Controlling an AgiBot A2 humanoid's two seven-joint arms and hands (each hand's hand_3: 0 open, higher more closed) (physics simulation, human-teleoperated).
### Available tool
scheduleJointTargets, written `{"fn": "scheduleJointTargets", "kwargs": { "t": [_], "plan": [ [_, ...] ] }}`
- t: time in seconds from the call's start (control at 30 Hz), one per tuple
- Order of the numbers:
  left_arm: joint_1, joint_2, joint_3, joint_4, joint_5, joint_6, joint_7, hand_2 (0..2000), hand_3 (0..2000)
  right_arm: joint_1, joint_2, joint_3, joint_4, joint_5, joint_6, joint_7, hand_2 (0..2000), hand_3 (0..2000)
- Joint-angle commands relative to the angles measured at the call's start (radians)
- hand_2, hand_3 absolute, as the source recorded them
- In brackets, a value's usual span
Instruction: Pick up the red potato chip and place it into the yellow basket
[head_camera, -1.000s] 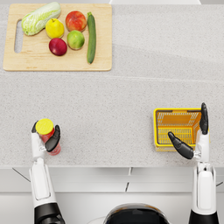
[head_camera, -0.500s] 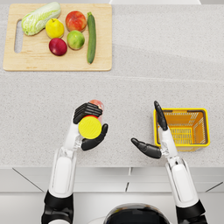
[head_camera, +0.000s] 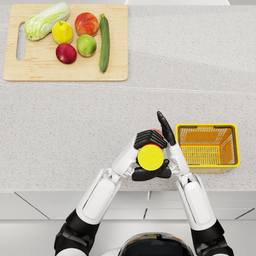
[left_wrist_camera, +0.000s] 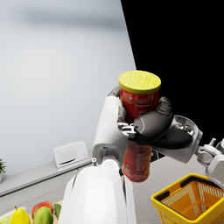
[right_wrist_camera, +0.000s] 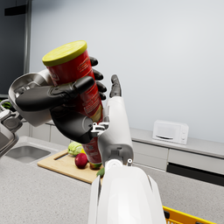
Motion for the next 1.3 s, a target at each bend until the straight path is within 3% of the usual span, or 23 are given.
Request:
{"fn": "scheduleJointTargets", "kwargs": {
  "t": [0.03, 0.07, 0.1, 0.17, 0.2, 0.23, 0.3, 0.37, 0.57, 0.67, 0.73, 0.8, 0.9, 0.97, 1.1, 1.17, 1.2, 1.23, 1.3],
  "plan": [
    [0.005, -0.004, 0.075, -0.027, 0.001, 0.009, 0.001, 2000, 2000, 0.044, -0.026, 0.008, -0.002, 0.001, 0.023, 0.0, 1361, 327],
    [0.009, -0.009, 0.08, -0.027, 0.002, 0.014, 0.003, 2000, 2000, 0.042, -0.02, 0.017, -0.005, 0.002, 0.101, 0.002, 2000, 653],
    [0.008, -0.017, 0.078, -0.031, 0.002, 0.028, 0.003, 2000, 2000, 0.045, -0.017, 0.015, -0.009, 0.003, 0.154, 0.005, 2000, 980],
    [0.01, -0.026, 0.09, -0.033, 0.002, 0.05, 0.001, 2000, 2000, 0.052, -0.015, 0.008, -0.015, 0.003, 0.191, 0.008, 2000, 1633],
    [0.007, -0.034, 0.098, -0.047, 0.002, 0.062, 0.001, 639, 1673, 0.054, -0.013, 0.013, -0.022, 0.003, 0.198, 0.009, 2000, 1960],
    [0.002, -0.041, 0.091, -0.067, 0.001, 0.087, 0.003, 0, 1347, 0.057, -0.015, 0.02, -0.025, 0.002, 0.19, 0.005, 2000, 2000],
    [-0.003, -0.053, 0.074, -0.097, 0.0, 0.097, 0.005, 0, 693, 0.065, -0.017, 0.019, -0.034, -0.001, 0.232, 0.003, 2000, 2000],
    [-0.023, -0.076, -0.051, -0.189, -0.002, 0.099, 0.006, 0, 40, 0.089, -0.026, -0.035, -0.054, -0.002, 0.269, 0.003, 2000, 2000],
    [-0.045, -0.079, -0.715, -0.188, -0.007, 0.096, 0.005, 0, 0, 0.186, -0.031, -0.391, -0.057, -0.003, 0.238, 0.004, 2000, 2000],
    [-0.063, -0.07, -0.847, -0.13, -0.008, 0.096, 0.005, 0, 0, 0.189, -0.015, -0.504, -0.032, -0.004, 0.215, 0.004, 2000, 2000],
    [-0.083, -0.056, -0.876, -0.094, -0.009, 0.096, 0.005, 0, 0, 0.171, -0.015, -0.544, -0.035, -0.004, 0.21, 0.002, 2000, 2000],
    [-0.082, -0.063, -0.879, -0.058, -0.009, 0.096, 0.005, 0, 0, 0.147, -0.02, -0.568, -0.069, -0.005, 0.213, -0.044, 2000, 2000],
    [-0.094, -0.059, -0.848, -0.031, -0.009, 0.096, 0.005, 0, 0, 0.074, -0.035, -0.563, -0.097, -0.005, 0.191, -0.212, 2000, 2000],
    [-0.11, -0.052, -0.825, -0.026, -0.009, 0.096, 0.005, 0, 0, 0.028, -0.042, -0.542, -0.101, -0.004, 0.182, -0.28, 2000, 2000],
    [-0.122, -0.049, -0.79, -0.008, -0.009, 0.096, 0.005, 0, 0, -0.034, -0.053, -0.54, -0.089, -0.004, 0.166, -0.331, 2000, 2000],
    [-0.115, -0.053, -0.771, 0.006, -0.009, 0.096, 0.005, 0, 0, -0.035, -0.05, -0.542, -0.084, -0.004, 0.19, -0.335, 2000, 2000],
    [-0.11, -0.056, -0.765, 0.009, -0.009, 0.096, 0.005, 0, 0, -0.026, -0.046, -0.542, -0.08, -0.004, 0.227, -0.335, 639, 1673],
    [-0.095, -0.063, -0.758, 0.016, -0.009, 0.096, 0.005, 0, 0, -0.007, -0.04, -0.545, -0.072, -0.005, 0.226, -0.34, 0, 1347],
    [-0.069, -0.073, -0.74, 0.03, -0.009, 0.096, 0.005, 0, 0, 0.052, -0.02, -0.544, -0.077, -0.005, 0.118, -0.316, 0, 693]
  ]
}}
